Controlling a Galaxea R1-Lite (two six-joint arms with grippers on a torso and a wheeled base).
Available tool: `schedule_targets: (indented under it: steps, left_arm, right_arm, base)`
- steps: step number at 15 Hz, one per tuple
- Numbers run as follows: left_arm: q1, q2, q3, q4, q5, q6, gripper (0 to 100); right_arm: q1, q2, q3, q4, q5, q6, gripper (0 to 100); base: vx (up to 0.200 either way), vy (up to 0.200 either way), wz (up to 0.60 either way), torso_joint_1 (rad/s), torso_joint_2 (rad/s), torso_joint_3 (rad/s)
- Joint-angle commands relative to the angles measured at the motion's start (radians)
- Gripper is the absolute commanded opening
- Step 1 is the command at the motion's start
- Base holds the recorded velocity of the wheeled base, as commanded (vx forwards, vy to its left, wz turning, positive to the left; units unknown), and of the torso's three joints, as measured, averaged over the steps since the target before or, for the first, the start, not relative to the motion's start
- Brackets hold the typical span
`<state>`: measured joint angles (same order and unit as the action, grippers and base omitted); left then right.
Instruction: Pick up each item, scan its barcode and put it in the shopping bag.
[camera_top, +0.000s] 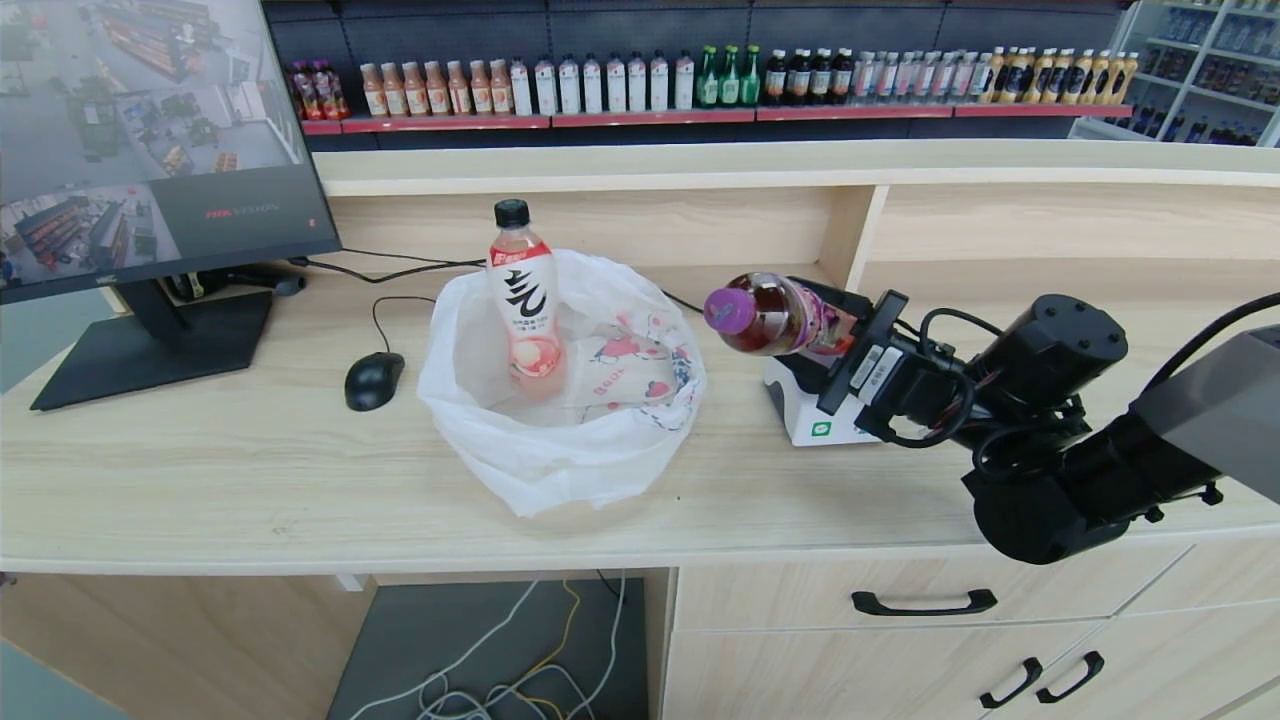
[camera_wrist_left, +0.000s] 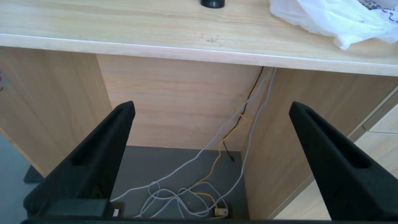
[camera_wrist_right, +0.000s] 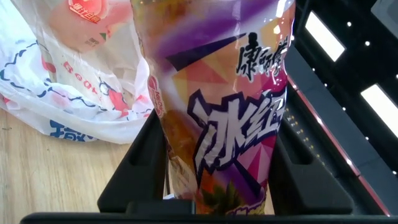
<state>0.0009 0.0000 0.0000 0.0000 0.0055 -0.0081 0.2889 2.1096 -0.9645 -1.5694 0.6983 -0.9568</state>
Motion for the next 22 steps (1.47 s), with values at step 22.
schedule_targets:
  steps: [22]
  left_arm:
    - [0.001,0.000,0.000,0.000,0.001,-0.001,100]
  right_arm:
    - [0.030,-0.335,0.210,-0.001,-0.402,0.489,0]
  base:
    - [0.000,0.000,0.00,0.000,0.00,0.000]
